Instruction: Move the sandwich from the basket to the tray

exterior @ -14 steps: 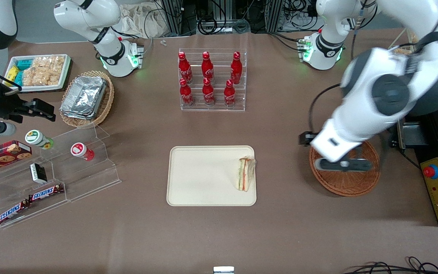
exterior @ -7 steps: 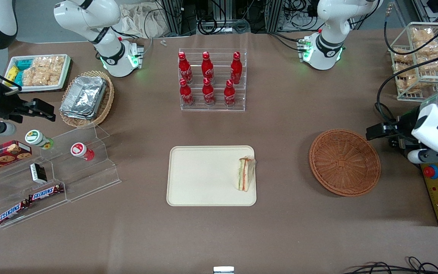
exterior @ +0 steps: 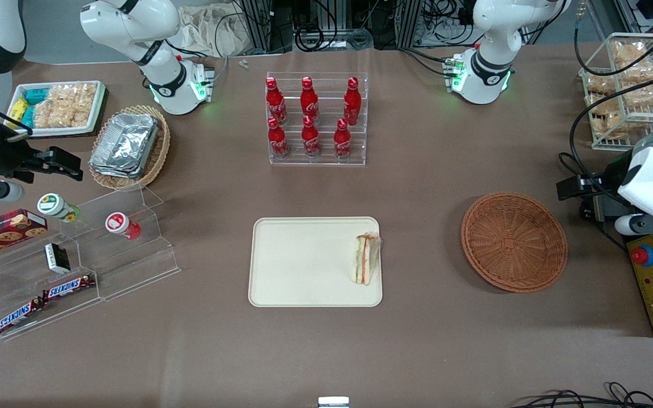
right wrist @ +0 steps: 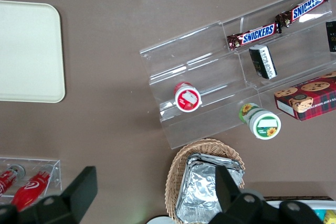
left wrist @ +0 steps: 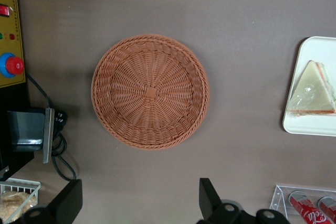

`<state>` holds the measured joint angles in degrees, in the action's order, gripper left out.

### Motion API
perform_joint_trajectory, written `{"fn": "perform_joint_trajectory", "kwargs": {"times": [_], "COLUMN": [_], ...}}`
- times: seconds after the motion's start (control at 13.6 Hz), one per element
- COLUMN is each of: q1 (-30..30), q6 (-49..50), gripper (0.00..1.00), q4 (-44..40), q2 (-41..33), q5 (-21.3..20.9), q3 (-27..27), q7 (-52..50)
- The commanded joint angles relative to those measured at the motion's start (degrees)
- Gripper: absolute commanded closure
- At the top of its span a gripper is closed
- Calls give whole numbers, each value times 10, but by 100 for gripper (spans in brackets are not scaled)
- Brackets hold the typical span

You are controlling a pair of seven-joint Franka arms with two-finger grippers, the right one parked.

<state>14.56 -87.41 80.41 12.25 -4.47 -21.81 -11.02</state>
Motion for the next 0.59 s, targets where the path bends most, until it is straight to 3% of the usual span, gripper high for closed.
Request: {"fn": "perform_joint_trajectory", "kwargs": {"times": [0.0,0.15,0.37,0.52], "q1": [20,7,-112,-119], "q6": [10,14,14,14], "gripper": [0,0,0,0], "q4": [18,22,24,24], "q2": [-20,-28,-35,-36], "q5": [0,3,31,35], "q3": [-2,28,163,174], "q7": [19,38,43,52]}}
